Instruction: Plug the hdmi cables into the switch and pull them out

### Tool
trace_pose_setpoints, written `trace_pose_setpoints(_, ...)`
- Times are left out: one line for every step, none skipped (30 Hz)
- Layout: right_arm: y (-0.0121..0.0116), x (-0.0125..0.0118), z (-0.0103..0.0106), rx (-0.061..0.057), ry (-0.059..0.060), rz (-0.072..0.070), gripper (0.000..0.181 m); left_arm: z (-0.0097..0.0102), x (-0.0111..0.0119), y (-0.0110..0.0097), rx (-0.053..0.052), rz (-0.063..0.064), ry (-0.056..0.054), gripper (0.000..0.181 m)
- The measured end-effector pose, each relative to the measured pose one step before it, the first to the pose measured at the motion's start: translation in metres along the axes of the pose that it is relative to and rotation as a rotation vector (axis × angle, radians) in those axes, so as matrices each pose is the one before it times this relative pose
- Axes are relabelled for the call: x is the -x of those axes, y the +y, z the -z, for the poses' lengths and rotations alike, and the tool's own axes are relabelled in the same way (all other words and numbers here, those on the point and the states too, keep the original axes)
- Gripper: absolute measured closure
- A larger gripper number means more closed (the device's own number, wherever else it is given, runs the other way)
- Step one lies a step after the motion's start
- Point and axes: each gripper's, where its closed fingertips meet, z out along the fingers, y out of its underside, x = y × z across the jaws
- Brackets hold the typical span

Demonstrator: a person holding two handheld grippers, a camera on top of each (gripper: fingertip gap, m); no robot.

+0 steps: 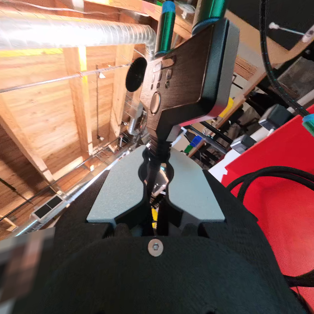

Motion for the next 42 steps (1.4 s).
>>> trace_pose_setpoints(-0.00183, 0.02555, -0.00691, 0.0222, -0.086, -0.0531, 0.128, 0.00418, 0.00673, -0.00644, -0.0124, -0.0077, -0.0195, 0.165)
trace_pose_setpoints(-0.00187, 0.02789, -0.00858, 0.013, -0.0931, -0.058, 0.131, 0.00418, 0.00582, -0.00665, -0.0132, -0.0051, -0.0152, 0.165)
trace_pose_setpoints(-0.00032, 0.02861, -0.01059, 0.0022, -0.0938, -0.0509, 0.135, 0.00413, 0.00461, -0.00743, -0.0175, -0.0013, -0.0112, 0.165)
trace_pose_setpoints(0.00342, 0.02738, -0.01272, 0.0017, -0.0876, -0.0339, 0.135, 0.00403, 0.00337, -0.00818, -0.02, -0.0006, -0.0071, 0.165)
trace_pose_setpoints(0.00741, 0.0239, -0.01447, 0.0099, -0.071, -0.024, 0.136, 0.00386, 0.00204, -0.00855, -0.02, -0.0027, -0.0057, 0.165)
trace_pose_setpoints(0.01027, 0.01915, -0.01561, 0.0146, -0.0492, -0.0244, 0.135, 0.00369, 0.00095, -0.00889, -0.0196, -0.0048, -0.0044, 0.165)
trace_pose_setpoints(0.01193, 0.0137, -0.01573, 0.0139, -0.026, -0.0296, 0.134, 0.00365, -0.00013, -0.00986, -0.0236, -0.0038, -0.0018, 0.164)
trace_pose_setpoints(0.01265, 0.00903, -0.01484, 0.0102, -0.0089, -0.0358, 0.132, 0.00373, -0.00111, -0.01085, -0.0288, -0.0011, -0.0001, 0.165)
trace_pose_setpoints(0.01363, 0.00548, -0.01329, 0.0095, -0.0049, -0.0408, 0.13, 0.0041, -0.00149, -0.01202, -0.0325, -0.0012, -0.0006, 0.164)
trace_pose_setpoints(0.01417, 0.00198, -0.01167, 0.0143, -0.0016, -0.0469, 0.126, 0.00411, -0.00177, -0.01288, -0.0336, -0.0027, -0.0024, 0.165)
trace_pose_setpoints(0.01384, -0.00306, -0.00979, 0.0186, 0.012, -0.0518, 0.123, 0.00428, -0.00206, -0.01352, -0.0348, -0.0007, -0.0029, 0.165)
trace_pose_setpoints(0.01207, -0.0074, -0.00794, 0.0163, 0.0233, -0.0511, 0.118, 0.00436, -0.00254, -0.01442, -0.038, 0.0023, -0.0019, 0.165)
trace_pose_setpoints(0.00842, -0.00917, -0.00576, 0.0062, 0.0224, -0.052, 0.114, 0.00467, -0.00254, -0.01552, -0.0432, 0.0028, -0.0038, 0.165)
trace_pose_setpoints(0.0036, -0.00875, -0.0034, -0.0102, 0.0128, -0.0611, 0.109, 0.00482, -0.00219, -0.01619, -0.0469, -0.0032, -0.0092, 0.165)
trace_pose_setpoints(-0.00176, -0.00597, -0.00073, -0.0314, -0.0077, -0.0711, 0.105, 0.00493, -0.00212, -0.01635, -0.0486, -0.0103, -0.0122, 0.165)
trace_pose_setpoints(-0.00697, -0.00446, 0.00217, -0.054, -0.015, -0.0696, 0.106, 0.00446, -0.00183, -0.01548, -0.0463, -0.012, -0.0133, 0.165)
trace_pose_setpoints(-0.01241, -0.00226, 0.00514, -0.0828, -0.0184, -0.0305, 0.111, 0.00368, -0.0025, -0.0132, -0.0383, -0.0124, -0.0077, 0.165)
trace_pose_setpoints(-0.01306, -0.00354, 0.00623, -0.0802, 0.0075, 0.0044, 0.122, 0.00282, -0.00338, -0.01062, -0.0319, -0.0123, -0.0012, 0.165)
trace_pose_setpoints(-0.01062, -0.0016, 0.00536, -0.0537, 0.0018, 0.0379, 0.141, 0.00197, -0.00352, -0.00863, -0.0288, -0.0039, 0.0002, 0.165)
trace_pose_setpoints(-0.00674, 0.00066, 0.00368, -0.0195, -0.0093, 0.0613, 0.159, 0.00138, -0.00357, -0.00689, -0.0265, -0.0026, 0.0031, 0.165)
trace_pose_setpoints(-0.00074, -0.00178, 0.0012, 0.0246, 0.0102, 0.062, 0.159, 0.00063, -0.00269, -0.0046, -0.0171, -0.0068, 0.0027, 0.165)
trace_pose_setpoints(0.00227, -0.00132, -0.00036, 0.0422, 0.006, 0.0491, 0.156, 0.00006, -0.00165, -0.00172, -0.0025, -0.0052, 0.0044, 0.165)
trace_pose_setpoints(0.00091, -0.00062, -0.00021, 0.0252, 0.0001, 0.0226, 0.156, -0.00022, -0.00111, -0.0002, 0.0034, 0.0047, 0.0088, 0.165)
trace_pose_setpoints(-0.00031, 0.00004, 0.00013, 0.0089, -0.0074, 0.0032, 0.157, 0.00009, -0.00035, -0.00073, -0.0035, 0.0045, 0.0084, 0.165)
trace_pose_setpoints(-0.00063, 0.00101, 0.00041, -0.0007, -0.0166, 0.0019, 0.157, 0.00045, 0.00118, -0.00125, -0.0087, -0.0069, -0.0003, 0.165)
trace_pose_setpoints(-0.00075, 0.00104, 0.00073, -0.0086, -0.0173, 0.0013, 0.158, 0.0005, 0.00172, -0.00165, -0.0117, -0.013, -0.0035, 0.164)
trace_pose_setpoints(-0.00118, 0.00078, 0.00093, -0.0207, -0.0145, -0.0021, 0.158, 0.00022, 0.00124, -0.00169, -0.0136, -0.0103, 0.0008, 0.164)
trace_pose_setpoints(-0.00187, 0.00017, 0.00066, -0.0354, -0.0076, -0.005, 0.159, -0.00002, 0.0006, -0.00167, -0.0131, -0.0022, 0.0076, 0.162)
trace_pose_setpoints(-0.00365, -0.00085, 0.00134, -0.0468, 0.001, 0.0027, 0.159, 0.00076, -0.00021, -0.00352, -0.0245, 0.0046, 0.0121, 0.158)
trace_pose_setpoints(-0.00459, -0.00147, 0.00176, -0.0422, 0.0048, 0.0127, 0.159, 0.00197, 0.0007, -0.006, -0.0415, 0.0057, 0.0033, 0.152)
trace_pose_setpoints(-0.00633, -0.00132, 0.00226, -0.0418, 0.0032, 0.0207, 0.159, 0.00323, 0.00212, -0.00811, -0.0551, 0.0076, -0.0118, 0.149)
trace_pose_setpoints(-0.00762, -0.00199, 0.00245, -0.0403, 0.0083, 0.0214, 0.157, 0.00407, 0.00232, -0.01092, -0.0698, 0.0169, -0.0163, 0.148)
trace_pose_setpoints(-0.00813, -0.00271, 0.00251, -0.0357, 0.0124, 0.0178, 0.159, 0.00369, 0.00261, -0.01092, -0.0633, 0.0419, -0.0182, 0.149)
trace_pose_setpoints(-0.008, -0.0014, 0.0024, -0.0324, 0.002, 0.0142, 0.159, 0.0019, 0.00079, -0.00931, -0.0451, 0.0841, -0.0019, 0.149)
trace_pose_setpoints(-0.00667, 0.00017, 0.00163, -0.0239, -0.008, 0.0098, 0.16, 0.00014, -0.0031, -0.00854, -0.0365, 0.1321, 0.0301, 0.149)
trace_pose_setpoints(-0.00461, 0.00107, 0.00086, -0.0129, -0.0099, 0.0049, 0.159, -0.00123, -0.0052, -0.0077, -0.0288, 0.1799, 0.0483, 0.149)
trace_pose_setpoints(-0.00324, 0.00229, 0.00032, -0.0081, -0.013, 0.0038, 0.159, -0.0025, -0.00543, -0.00573, -0.0198, 0.2182, 0.0508, 0.149)
trace_pose_setpoints(-0.00191, 0.00343, 0.0001, -0.0051, -0.0166, 0.0061, 0.159, -0.00337, -0.00538, -0.00323, -0.0115, 0.2417, 0.0526, 0.149)
trace_pose_setpoints(-0.00122, 0.00418, 0.00003, -0.006, -0.019, 0.0066, 0.159, -0.00362, -0.00453, 0.00075, 0.0031, 0.2494, 0.0533, 0.149)
trace_pose_setpoints(-0.00046, 0.00497, -0.0001, -0.0069, -0.022, 0.0076, 0.16, -0.0035, -0.00164, 0.00452, 0.0208, 0.2492, 0.0453, 0.148)
trace_pose_setpoints(0.00075, 0.00441, -0.00038, -0.0021, -0.0178, 0.0073, 0.159, -0.00292, -0.00049, 0.00464, 0.0223, 0.2356, 0.0504, 0.143)
trace_pose_setpoints(0.00267, 0.00387, -0.00106, 0.0101, -0.0173, 0.0018, 0.159, -0.00162, -0.00189, 0.00176, 0.0071, 0.2036, 0.068, 0.136)
